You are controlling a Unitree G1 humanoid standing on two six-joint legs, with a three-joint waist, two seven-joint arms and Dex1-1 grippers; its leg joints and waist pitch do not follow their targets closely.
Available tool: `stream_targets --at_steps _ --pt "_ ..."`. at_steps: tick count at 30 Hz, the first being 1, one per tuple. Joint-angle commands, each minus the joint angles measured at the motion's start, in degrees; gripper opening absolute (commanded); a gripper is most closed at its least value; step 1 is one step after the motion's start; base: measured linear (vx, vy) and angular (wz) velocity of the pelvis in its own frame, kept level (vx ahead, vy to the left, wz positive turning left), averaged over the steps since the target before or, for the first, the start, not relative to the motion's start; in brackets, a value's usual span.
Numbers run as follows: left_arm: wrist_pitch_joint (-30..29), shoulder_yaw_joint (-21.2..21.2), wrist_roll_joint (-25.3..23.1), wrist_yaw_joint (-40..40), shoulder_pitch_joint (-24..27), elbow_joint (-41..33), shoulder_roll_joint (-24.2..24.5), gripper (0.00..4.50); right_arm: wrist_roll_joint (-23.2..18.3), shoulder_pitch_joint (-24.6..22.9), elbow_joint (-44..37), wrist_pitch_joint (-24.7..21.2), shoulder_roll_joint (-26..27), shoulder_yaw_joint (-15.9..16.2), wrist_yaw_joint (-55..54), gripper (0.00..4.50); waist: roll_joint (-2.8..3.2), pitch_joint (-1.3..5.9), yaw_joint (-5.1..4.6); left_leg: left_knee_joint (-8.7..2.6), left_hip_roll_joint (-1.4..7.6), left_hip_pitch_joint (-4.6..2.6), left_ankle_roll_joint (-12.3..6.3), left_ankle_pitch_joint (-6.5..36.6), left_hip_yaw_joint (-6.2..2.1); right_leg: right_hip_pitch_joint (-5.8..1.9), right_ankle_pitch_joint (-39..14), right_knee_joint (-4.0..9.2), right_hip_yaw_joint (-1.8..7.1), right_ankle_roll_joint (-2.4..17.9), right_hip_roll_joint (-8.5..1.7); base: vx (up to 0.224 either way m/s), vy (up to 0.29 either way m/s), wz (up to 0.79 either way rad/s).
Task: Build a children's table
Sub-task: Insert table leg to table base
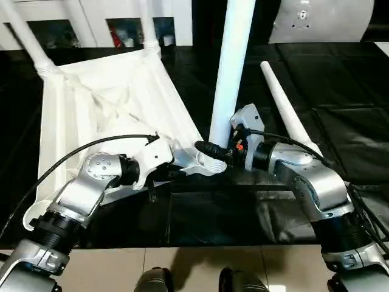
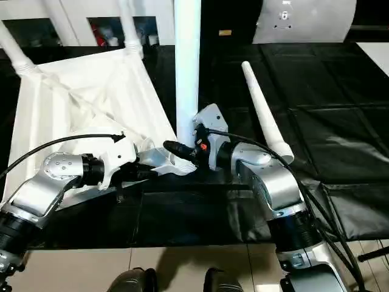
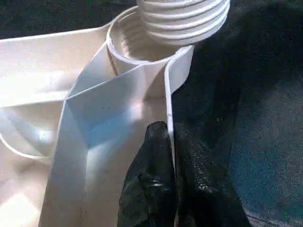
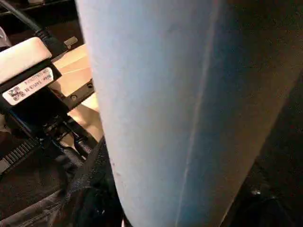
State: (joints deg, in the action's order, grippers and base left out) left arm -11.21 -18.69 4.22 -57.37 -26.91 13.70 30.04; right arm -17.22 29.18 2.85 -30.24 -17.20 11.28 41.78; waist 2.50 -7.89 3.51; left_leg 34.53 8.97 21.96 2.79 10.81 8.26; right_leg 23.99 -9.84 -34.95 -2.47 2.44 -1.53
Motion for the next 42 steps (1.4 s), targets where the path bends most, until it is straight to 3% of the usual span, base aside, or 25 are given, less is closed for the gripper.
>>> stream_targets --at_steps 1,7,13,20,27,35,42 --pt "1.19 -2.37 -0.08 -2.70 1.40 -1.64 -0.55 0.00 0.29 -0.09 -0.64 -0.80 -0.37 0.80 0.31 1.92 -0.82 5.16 -0.26 -3.47 3.34 -0.48 -4.37 1.98 -0.42 -4.02 -8.87 3.60 3.30 11.39 -6.14 0.000 0.000 0.00" --pt "1.64 -2.65 -0.28 -3.24 1.89 -2.15 -0.52 0.00 0.55 -0.55 -0.23 -0.66 -0.64 1.04 0.62 1.92 -0.82 5.07 -0.27 -3.53 3.33 -0.54 -3.88 2.69 -0.41 -3.94 -11.25 3.84 3.31 10.67 -6.12 0.000 0.000 0.00" --pt "0.46 -3.33 0.47 -4.89 2.91 -5.93 -0.15 0.00 1.00 -0.37 0.25 -0.73 -0.58 1.22 1.00 1.92 -0.82 5.19 -0.24 -3.47 3.47 -0.59 -4.48 1.83 -0.38 -3.86 -8.98 3.62 3.34 11.40 -6.16 0.000 0.000 0.00" --pt "0.97 -3.33 -0.32 -4.12 3.10 -5.66 -0.43 0.00 0.86 -0.52 -0.10 -1.09 -0.95 1.62 1.53 1.92 -0.98 4.91 -0.23 -3.70 3.42 -0.68 -3.55 4.39 -0.34 -3.78 -13.16 4.05 3.28 10.63 -6.17 0.000 0.000 0.00" --pt "2.49 -2.30 -2.47 -1.88 2.12 -2.97 -1.10 0.00 1.05 -0.71 -0.08 -1.31 -1.24 1.81 2.02 1.92 -0.88 4.94 -0.13 -3.70 3.44 -0.73 -3.57 4.53 -0.31 -3.67 -13.27 4.12 3.23 10.53 -6.16 0.000 0.000 0.00" --pt "3.71 -2.59 -3.71 -1.94 1.76 -2.28 -1.27 0.00 1.82 1.22 4.53 0.33 -0.05 2.60 2.56 1.92 -1.05 5.10 -0.24 -3.85 3.49 -0.86 -2.54 7.17 -0.39 -3.65 -18.31 4.60 3.11 9.58 -6.35 0.000 0.000 0.00" --pt "4.16 -2.58 -4.02 -2.17 1.81 -2.01 -1.50 0.00 2.53 1.94 6.16 0.55 0.15 4.33 4.75 1.92 -1.15 5.50 -0.22 -3.74 3.51 -0.75 -2.76 6.13 -0.36 -3.75 -14.78 4.26 3.17 10.39 -6.35 0.000 0.000 0.00"
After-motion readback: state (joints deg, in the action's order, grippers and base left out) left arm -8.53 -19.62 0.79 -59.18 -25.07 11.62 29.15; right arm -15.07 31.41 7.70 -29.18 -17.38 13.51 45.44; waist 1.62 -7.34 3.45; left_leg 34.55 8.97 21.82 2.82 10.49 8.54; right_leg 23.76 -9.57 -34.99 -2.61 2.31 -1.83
